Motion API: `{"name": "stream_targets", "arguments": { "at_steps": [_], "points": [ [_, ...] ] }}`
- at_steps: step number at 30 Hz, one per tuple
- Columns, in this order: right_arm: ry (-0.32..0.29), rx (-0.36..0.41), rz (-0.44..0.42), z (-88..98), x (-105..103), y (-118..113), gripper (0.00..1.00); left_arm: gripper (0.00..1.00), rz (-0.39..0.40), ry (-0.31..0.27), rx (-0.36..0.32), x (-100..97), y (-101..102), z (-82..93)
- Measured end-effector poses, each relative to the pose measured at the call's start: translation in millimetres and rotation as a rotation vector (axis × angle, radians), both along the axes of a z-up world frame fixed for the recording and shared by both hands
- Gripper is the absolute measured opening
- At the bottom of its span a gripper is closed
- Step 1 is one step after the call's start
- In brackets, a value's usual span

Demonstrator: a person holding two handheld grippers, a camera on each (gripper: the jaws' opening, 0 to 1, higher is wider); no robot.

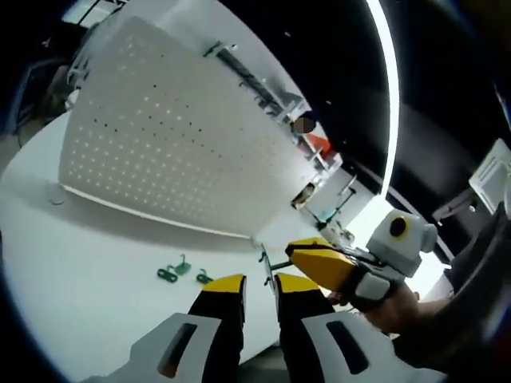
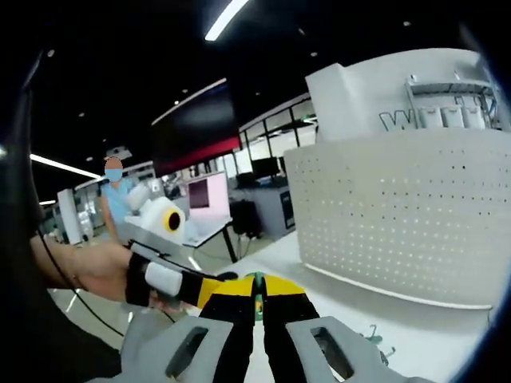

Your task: Insert the hook assembly into the mounting plate slot until the hook locks in place.

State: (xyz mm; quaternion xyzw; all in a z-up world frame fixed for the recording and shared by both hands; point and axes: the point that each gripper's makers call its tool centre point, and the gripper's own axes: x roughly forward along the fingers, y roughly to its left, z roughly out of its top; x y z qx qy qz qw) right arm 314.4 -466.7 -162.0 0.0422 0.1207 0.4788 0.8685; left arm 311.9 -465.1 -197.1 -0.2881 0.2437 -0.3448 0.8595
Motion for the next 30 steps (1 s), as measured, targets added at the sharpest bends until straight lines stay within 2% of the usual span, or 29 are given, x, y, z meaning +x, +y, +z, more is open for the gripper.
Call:
{"name": "stream_targets", "arguments": {
  "at_steps": [5,12,15,19,22,28,30],
  "points": [
    [0.021,0.038,-0.014,4.4,2.4,0.9,0.00,0.13,-0.017,-0.013,0.016,0.2,-6.6,0.5],
    [0.023,0.049,-0.020,5.5,2.2,4.8,0.00,0.07,-0.003,-0.026,-0.033,4.6,-4.6,7.0],
    [0.033,0.053,-0.024,4.2,3.4,4.8,0.00,0.06,0.005,-0.027,-0.031,5.5,-3.1,6.4],
    [0.038,0.047,-0.025,1.7,2.7,4.9,0.00,0.05,-0.003,-0.040,0.005,4.8,-3.9,4.4],
    [0.041,0.040,-0.020,0.1,1.2,5.0,0.01,0.04,-0.002,-0.063,0.064,5.7,-1.6,3.5],
    [0.060,0.061,-0.017,3.5,1.1,7.0,0.02,0.03,-0.007,-0.070,0.086,7.0,-0.3,6.1],
    [0.065,0.052,-0.017,2.0,1.3,7.3,0.02,0.02,-0.008,-0.051,0.092,6.8,0.1,4.2]
  ]
}}
